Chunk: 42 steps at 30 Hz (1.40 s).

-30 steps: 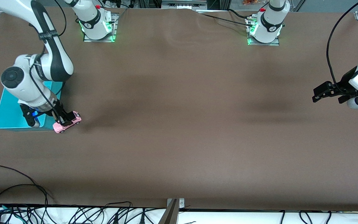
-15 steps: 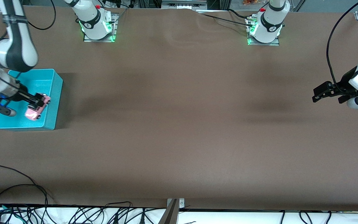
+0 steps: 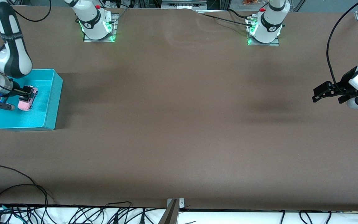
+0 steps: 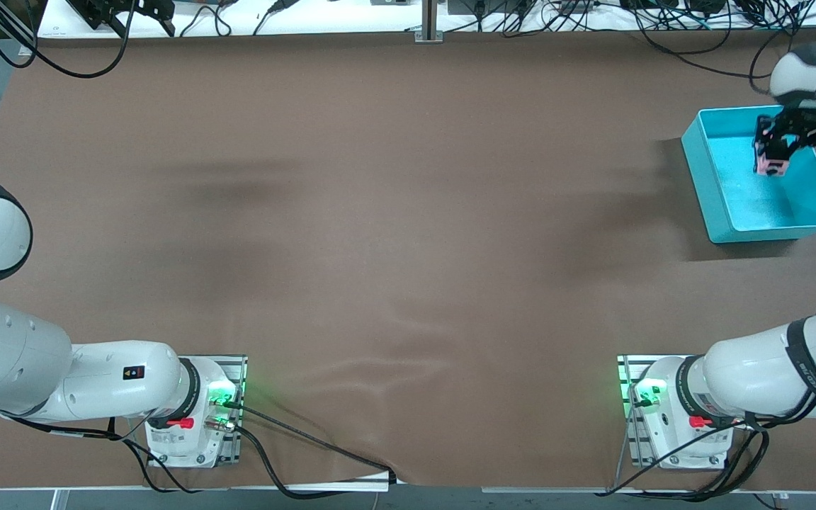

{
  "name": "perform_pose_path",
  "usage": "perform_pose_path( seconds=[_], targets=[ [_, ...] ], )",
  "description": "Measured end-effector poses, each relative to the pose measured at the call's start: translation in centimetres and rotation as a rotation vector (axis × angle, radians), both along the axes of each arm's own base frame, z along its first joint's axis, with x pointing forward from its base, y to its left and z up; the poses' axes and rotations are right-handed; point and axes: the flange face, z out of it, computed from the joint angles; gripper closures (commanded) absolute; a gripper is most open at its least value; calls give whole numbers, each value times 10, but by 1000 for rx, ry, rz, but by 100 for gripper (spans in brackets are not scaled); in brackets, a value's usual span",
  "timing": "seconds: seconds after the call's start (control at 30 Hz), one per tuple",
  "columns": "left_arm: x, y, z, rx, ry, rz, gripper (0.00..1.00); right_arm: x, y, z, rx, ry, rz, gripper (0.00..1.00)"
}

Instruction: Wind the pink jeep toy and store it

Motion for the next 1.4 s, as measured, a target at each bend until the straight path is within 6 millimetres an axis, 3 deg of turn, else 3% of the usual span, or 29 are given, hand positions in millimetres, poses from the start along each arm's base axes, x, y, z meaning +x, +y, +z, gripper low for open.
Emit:
perform_pose_path(
  seconds=[0.23, 0.73, 0.83, 0.9, 1.07, 1.13, 1.4],
  targets=[
    [0, 0, 0, 0, 0, 0, 0, -5, -9, -38, -6, 35, -4, 100],
    [0, 0, 0, 0, 0, 0, 0, -13, -31, -39, -8, 30, -39, 100],
    [0, 0, 0, 0, 0, 0, 0, -15, -34, -39, -8, 30, -45, 72],
    [0, 0, 0, 0, 0, 0, 0, -16, -36, -39, -8, 30, -49, 46],
    [0, 0, 0, 0, 0, 0, 0, -18, -38, -42, -7, 35, -53, 20],
    [0, 0, 0, 0, 0, 0, 0, -18, -39, -46, -8, 35, -53, 2],
    [0, 0, 0, 0, 0, 0, 0, -18, -40, -49, -11, 29, -51, 0]
  ],
)
